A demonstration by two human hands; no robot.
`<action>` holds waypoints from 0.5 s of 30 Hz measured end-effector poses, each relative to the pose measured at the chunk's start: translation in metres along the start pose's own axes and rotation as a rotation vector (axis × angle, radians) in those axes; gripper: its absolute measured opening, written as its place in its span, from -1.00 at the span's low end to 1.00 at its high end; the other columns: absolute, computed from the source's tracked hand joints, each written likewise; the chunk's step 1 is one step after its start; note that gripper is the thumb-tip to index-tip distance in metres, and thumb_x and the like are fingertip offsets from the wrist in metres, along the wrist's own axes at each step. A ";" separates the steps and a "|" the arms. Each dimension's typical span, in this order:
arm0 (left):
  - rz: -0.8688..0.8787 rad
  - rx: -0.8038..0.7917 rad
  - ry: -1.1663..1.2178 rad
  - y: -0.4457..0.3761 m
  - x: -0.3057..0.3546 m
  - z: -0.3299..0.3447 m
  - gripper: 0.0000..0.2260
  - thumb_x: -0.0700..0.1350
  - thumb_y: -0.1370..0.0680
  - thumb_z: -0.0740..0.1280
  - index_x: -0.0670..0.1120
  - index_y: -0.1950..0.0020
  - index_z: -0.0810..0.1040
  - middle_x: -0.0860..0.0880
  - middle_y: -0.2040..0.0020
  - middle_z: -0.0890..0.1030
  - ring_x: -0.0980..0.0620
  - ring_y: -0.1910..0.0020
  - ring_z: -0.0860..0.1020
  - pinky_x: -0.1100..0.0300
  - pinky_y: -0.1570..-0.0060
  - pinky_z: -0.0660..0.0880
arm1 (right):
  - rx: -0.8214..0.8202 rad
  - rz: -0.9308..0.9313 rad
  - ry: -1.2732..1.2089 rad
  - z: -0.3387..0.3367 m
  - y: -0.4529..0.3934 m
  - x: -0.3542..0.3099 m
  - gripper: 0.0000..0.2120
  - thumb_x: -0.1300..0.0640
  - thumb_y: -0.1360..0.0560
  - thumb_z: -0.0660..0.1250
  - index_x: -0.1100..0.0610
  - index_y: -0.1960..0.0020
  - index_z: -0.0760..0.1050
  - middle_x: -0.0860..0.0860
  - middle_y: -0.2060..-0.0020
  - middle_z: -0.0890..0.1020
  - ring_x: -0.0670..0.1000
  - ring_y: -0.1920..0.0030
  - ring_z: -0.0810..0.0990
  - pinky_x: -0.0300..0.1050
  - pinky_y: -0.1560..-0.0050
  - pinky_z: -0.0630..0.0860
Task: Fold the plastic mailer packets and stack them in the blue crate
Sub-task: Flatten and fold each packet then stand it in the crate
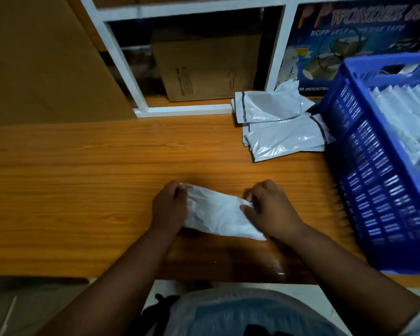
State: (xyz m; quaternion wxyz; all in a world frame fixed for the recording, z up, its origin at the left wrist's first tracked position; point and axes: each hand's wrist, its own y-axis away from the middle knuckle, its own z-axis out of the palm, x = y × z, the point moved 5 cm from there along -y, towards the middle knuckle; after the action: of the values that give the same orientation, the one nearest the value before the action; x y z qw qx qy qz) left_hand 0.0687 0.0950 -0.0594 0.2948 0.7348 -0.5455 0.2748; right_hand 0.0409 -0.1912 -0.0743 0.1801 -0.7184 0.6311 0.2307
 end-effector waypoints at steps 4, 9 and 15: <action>0.098 0.020 -0.303 0.013 -0.045 -0.021 -0.76 -0.03 -0.73 0.23 -0.05 0.04 0.60 -0.06 0.18 0.65 -0.16 0.17 0.63 -0.02 0.18 0.53 | 0.098 -0.071 0.240 0.001 0.002 -0.005 -0.83 -0.05 -0.57 0.36 -0.01 -0.09 0.59 0.01 0.00 0.51 0.17 -0.02 0.49 0.07 0.06 0.53; 0.282 0.139 -0.367 0.041 -0.022 -0.036 -0.77 0.03 -0.72 0.17 0.00 0.09 0.44 -0.01 0.25 0.52 -0.11 0.29 0.51 -0.04 0.33 0.44 | 0.120 -0.258 0.297 -0.030 -0.009 -0.007 -0.91 0.02 -0.60 0.38 0.01 -0.07 0.57 0.01 0.00 0.54 0.13 0.01 0.49 0.09 0.09 0.51; 0.657 0.062 -0.466 0.043 0.033 0.009 -0.58 0.07 -0.76 0.14 -0.21 -0.37 0.56 -0.23 -0.33 0.57 -0.29 -0.32 0.52 -0.19 -0.32 0.49 | 0.082 -0.264 0.343 -0.049 -0.023 -0.021 -0.78 -0.14 -0.62 0.30 -0.02 -0.15 0.52 0.00 -0.10 0.52 0.12 -0.07 0.51 0.09 -0.02 0.53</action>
State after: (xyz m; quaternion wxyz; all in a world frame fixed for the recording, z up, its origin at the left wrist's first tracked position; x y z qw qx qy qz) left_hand 0.0365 0.0571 -0.0362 0.0372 0.5725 -0.7951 0.1967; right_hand 0.0669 -0.1974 -0.0229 0.1278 -0.8155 0.5618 0.0540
